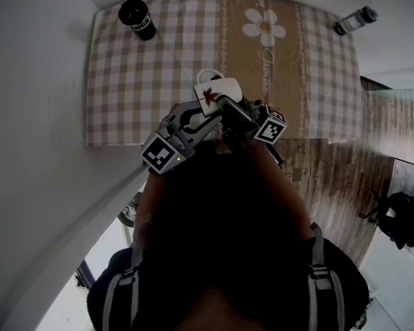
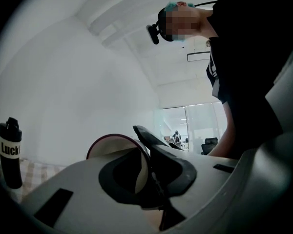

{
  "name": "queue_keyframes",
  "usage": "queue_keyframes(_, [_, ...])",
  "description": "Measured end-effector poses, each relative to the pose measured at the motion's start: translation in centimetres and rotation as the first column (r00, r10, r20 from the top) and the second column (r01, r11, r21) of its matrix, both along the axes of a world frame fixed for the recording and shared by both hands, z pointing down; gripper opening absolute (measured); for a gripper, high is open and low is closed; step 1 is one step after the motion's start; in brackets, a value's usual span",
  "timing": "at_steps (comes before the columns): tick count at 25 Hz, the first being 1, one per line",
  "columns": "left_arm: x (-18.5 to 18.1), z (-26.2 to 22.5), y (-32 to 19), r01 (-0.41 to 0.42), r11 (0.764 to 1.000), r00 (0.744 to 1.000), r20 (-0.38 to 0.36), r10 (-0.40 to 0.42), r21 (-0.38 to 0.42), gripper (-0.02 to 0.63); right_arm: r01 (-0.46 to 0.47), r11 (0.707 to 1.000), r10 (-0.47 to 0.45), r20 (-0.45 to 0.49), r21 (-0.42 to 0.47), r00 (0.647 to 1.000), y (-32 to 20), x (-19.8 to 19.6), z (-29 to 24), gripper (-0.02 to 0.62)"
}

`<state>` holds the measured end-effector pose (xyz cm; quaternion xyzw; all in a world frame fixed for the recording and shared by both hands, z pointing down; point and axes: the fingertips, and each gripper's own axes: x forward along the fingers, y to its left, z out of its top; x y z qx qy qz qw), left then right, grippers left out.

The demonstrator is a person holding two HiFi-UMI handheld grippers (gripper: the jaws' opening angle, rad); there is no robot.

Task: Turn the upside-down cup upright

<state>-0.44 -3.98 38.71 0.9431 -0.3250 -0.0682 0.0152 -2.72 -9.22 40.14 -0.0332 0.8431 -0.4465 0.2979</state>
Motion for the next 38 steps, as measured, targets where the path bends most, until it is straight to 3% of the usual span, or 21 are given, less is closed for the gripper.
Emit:
queue_keyframes(4, [-0.2, 0.2, -0.3, 0.000, 1.000, 1.000, -0.006, 0.000, -0.008, 0.075, -0.014, 1.000, 0.014, -0.032, -0.010, 0.999, -0.3, 0.0, 0.5, 0.383])
queue_keyframes(10, [-0.6, 1.9, 0.1, -0.039, 0.999, 0.995, 0.090, 0.041, -0.028, 0.089, -0.046, 0.997, 0.054, -0.130, 0.066, 0.990, -0.5, 0.6, 1.2, 0.380])
queue_keyframes(13, [-2.1, 1.8, 0.4, -0.051, 0.997, 0.996, 0.065, 0.055, -0.058, 0.099, -0.059, 0.994, 0.074, -0.167, 0.097, 0.983, -0.9, 1.4, 1.6, 0.380])
queue_keyframes(16, [-5.4, 1.4, -0.6, 0.016, 0.996, 1.000, -0.016, -0.018, -0.086, 0.103, -0.054, 0.982, 0.100, -0.258, 0.181, 0.961, -0.6, 1.9, 2.3, 0.380])
queue_keyframes(18, [-7.9, 2.1, -2.3, 0.136, 0.986, 0.991, 0.012, -0.136, -0.097, 0.094, -0.018, 0.963, 0.114, -0.347, 0.267, 0.931, 0.1, 1.6, 3.0, 0.380])
queue_keyframes(20, [-8.8, 3.7, -3.9, 0.219, 0.969, 0.970, 0.132, -0.204, -0.112, 0.095, 0.046, 0.930, 0.128, -0.439, 0.364, 0.890, 1.3, 1.0, 3.8, 0.380])
queue_keyframes(22, [-7.7, 5.2, -4.3, 0.196, 0.973, 0.959, 0.231, -0.163, -0.126, 0.103, 0.108, 0.893, 0.138, -0.494, 0.437, 0.858, 2.5, 0.1, 4.4, 0.380])
queue_keyframes(24, [-6.3, 5.9, -4.2, 0.139, 0.980, 0.963, 0.252, -0.100, -0.139, 0.133, 0.146, 0.865, 0.144, -0.518, 0.480, 0.843, 3.3, -0.6, 4.8, 0.380])
queue_keyframes(27, [-5.4, 5.8, -4.3, 0.113, 0.984, 0.970, 0.232, -0.078, -0.140, 0.143, 0.210, 0.814, 0.166, -0.562, 0.542, 0.810, 4.3, -1.4, 5.0, 0.379])
queue_keyframes(32, [-4.9, 6.8, -4.1, 0.073, 0.986, 0.952, 0.305, -0.024, -0.150, 0.121, 0.340, 0.689, 0.216, -0.629, 0.640, 0.747, 6.0, -2.1, 5.3, 0.380])
queue_keyframes(34, [-4.7, 7.7, -3.7, 0.049, 0.985, 0.931, 0.364, 0.014, -0.164, 0.113, 0.386, 0.643, 0.236, -0.651, 0.661, 0.722, 6.6, -2.1, 5.5, 0.380])
queue_keyframes(37, [-4.3, 9.4, -2.9, 0.029, 0.986, 0.874, 0.483, 0.055, -0.165, 0.084, 0.466, 0.574, 0.263, -0.690, 0.674, 0.674, 7.8, -2.5, 6.0, 0.379])
queue_keyframes(38, [-4.2, 9.6, -2.8, 0.030, 0.987, 0.867, 0.496, 0.055, -0.161, 0.078, 0.485, 0.553, 0.270, -0.696, 0.677, 0.665, 8.2, -2.7, 6.2, 0.379])
